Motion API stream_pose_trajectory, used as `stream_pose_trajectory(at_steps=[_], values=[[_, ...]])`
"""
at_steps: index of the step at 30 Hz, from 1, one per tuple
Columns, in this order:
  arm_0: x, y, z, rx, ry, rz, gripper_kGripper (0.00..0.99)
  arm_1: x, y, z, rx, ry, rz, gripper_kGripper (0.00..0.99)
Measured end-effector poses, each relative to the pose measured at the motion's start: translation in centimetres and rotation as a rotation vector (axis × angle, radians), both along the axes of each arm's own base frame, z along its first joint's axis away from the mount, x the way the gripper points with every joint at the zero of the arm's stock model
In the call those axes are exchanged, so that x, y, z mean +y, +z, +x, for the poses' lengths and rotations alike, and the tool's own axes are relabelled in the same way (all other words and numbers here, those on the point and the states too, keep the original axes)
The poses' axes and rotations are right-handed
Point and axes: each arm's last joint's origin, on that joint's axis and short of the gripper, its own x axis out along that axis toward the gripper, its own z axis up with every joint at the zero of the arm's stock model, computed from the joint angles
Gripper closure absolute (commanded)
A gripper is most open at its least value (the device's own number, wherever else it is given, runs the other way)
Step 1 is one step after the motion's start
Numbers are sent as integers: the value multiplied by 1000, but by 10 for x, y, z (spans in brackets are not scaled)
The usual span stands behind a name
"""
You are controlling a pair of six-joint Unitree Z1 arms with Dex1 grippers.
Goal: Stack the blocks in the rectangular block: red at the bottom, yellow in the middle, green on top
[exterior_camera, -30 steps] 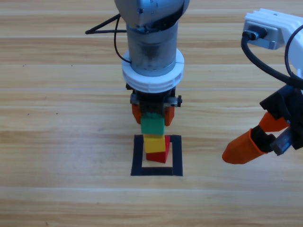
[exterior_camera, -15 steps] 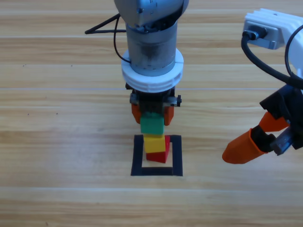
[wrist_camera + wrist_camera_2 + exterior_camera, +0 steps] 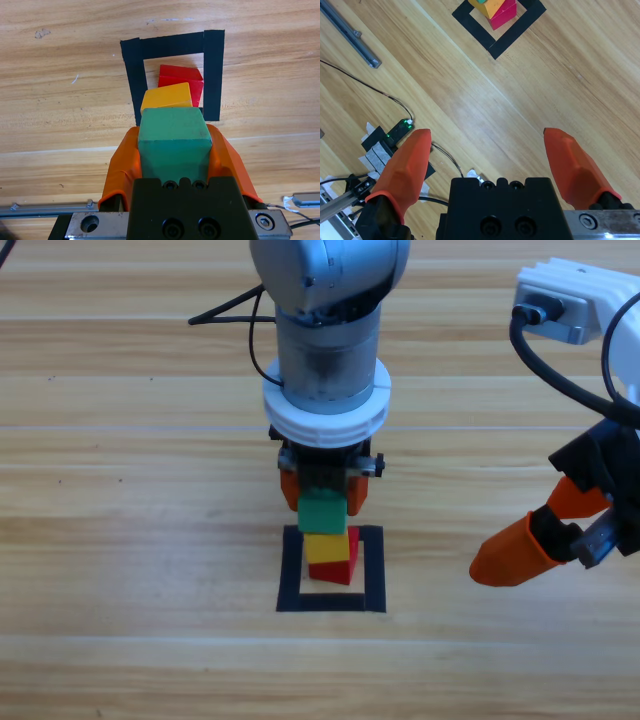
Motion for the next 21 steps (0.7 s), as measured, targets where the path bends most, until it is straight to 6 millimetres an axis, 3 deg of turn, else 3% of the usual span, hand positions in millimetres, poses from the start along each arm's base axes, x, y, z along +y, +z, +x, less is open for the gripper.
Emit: stream_pose_trajectory(at_steps=[7, 10, 14, 16, 21], values=[[0, 0, 0, 0, 0, 0, 959, 0, 0, 0, 0, 0, 0, 1], [0, 0, 0, 0, 0, 0, 732, 0, 0, 0, 0, 0, 0, 1], [0, 0, 0, 0, 0, 0, 229, 0, 0, 0, -4, -3, -3, 1], [0, 0, 0, 0, 0, 0, 37, 0, 0, 0, -4, -4, -3, 1], [0, 0, 0, 0, 1, 0, 0, 0, 0, 1, -9, -8, -7, 1]])
